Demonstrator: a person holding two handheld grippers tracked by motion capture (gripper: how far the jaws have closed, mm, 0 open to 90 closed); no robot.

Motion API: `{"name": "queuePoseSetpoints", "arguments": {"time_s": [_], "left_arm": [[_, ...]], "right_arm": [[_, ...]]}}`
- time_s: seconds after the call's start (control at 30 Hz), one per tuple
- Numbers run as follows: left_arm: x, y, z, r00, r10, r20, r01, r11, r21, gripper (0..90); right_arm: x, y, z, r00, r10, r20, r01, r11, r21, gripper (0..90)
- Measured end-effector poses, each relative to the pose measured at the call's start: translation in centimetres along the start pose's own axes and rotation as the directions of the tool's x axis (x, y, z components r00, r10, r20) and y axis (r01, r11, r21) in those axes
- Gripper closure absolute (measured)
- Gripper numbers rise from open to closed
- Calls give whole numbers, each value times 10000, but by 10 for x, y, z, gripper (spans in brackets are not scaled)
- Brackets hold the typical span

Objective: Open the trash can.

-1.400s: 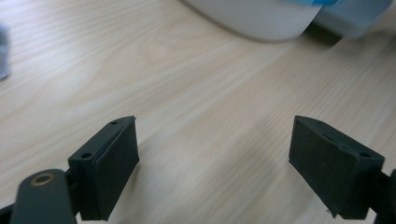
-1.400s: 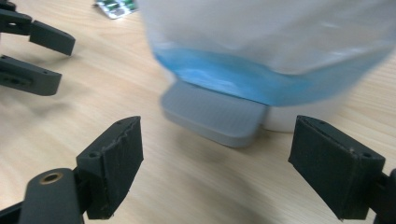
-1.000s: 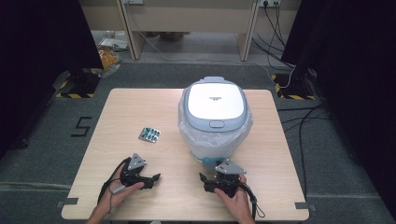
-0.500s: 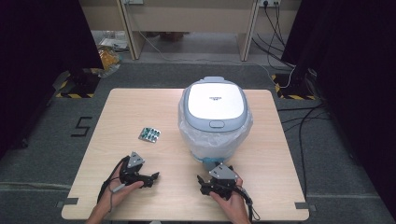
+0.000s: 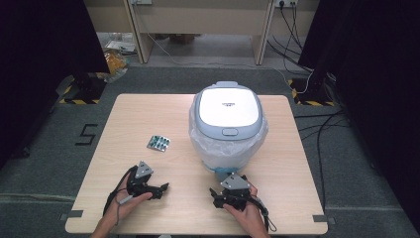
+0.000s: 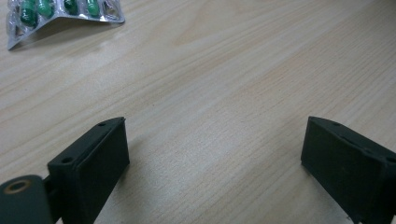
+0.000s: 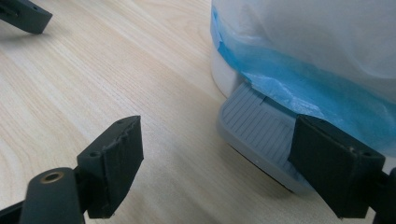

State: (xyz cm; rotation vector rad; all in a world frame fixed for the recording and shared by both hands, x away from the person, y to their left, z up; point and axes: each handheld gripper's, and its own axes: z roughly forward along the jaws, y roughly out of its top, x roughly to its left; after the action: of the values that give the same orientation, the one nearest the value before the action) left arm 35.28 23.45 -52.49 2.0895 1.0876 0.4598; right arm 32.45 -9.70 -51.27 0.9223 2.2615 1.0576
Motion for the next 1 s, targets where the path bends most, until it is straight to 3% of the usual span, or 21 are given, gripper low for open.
{"name": "queuePoseSetpoints", "arguments": {"time_s": [1.0], "left_arm": [[0,0,0,10000,2,-5,-2,10000,0,69]], "right_arm": [[2,-1,9,9995,-270,-132,280,9962,821,144]]}}
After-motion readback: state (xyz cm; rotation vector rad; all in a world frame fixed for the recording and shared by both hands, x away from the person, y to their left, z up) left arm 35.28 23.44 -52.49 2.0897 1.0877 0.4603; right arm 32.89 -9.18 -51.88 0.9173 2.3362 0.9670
